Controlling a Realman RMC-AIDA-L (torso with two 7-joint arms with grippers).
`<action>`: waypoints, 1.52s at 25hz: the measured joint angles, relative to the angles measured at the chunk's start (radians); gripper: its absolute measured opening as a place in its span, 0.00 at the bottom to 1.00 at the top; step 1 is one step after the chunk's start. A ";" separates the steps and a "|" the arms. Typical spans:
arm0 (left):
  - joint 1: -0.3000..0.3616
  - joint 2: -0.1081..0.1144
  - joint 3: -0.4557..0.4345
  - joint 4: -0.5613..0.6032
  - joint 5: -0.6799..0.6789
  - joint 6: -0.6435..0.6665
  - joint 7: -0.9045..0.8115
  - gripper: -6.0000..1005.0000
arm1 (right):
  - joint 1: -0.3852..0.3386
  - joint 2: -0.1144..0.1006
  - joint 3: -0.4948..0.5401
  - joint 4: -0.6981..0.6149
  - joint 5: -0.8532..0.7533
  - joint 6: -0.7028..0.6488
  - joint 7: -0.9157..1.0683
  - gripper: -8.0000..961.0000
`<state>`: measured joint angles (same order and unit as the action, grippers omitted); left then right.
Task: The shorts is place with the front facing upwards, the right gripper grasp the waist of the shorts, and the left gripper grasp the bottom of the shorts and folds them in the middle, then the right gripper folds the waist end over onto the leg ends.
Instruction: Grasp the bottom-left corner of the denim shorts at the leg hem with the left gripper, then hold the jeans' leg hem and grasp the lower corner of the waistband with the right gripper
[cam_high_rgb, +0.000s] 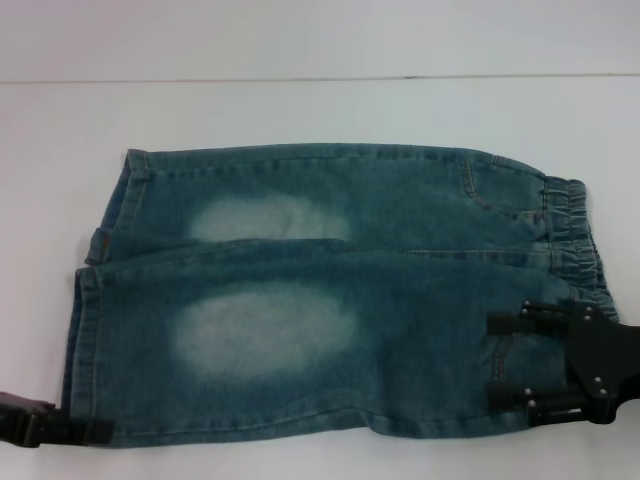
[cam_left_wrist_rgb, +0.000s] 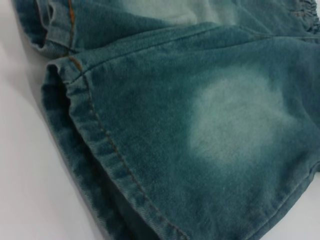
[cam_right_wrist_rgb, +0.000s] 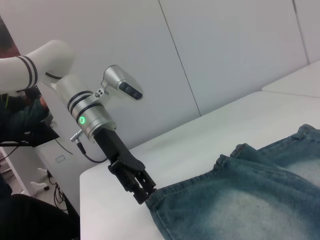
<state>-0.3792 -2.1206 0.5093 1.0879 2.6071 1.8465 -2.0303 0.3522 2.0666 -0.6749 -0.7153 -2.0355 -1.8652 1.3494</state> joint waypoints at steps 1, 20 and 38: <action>0.000 0.000 0.001 0.000 0.001 -0.002 -0.002 0.75 | 0.000 0.001 0.000 0.000 0.001 0.000 -0.001 0.98; -0.019 -0.004 0.004 -0.003 0.023 -0.037 -0.036 0.06 | 0.009 -0.002 0.080 0.000 0.005 -0.012 0.059 0.98; -0.094 0.012 -0.030 -0.026 -0.024 -0.118 -0.088 0.02 | 0.183 -0.094 0.031 -0.397 -0.502 -0.123 0.542 0.98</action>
<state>-0.4736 -2.1084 0.4793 1.0621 2.5827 1.7282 -2.1188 0.5354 1.9723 -0.6434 -1.1124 -2.5377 -1.9883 1.8910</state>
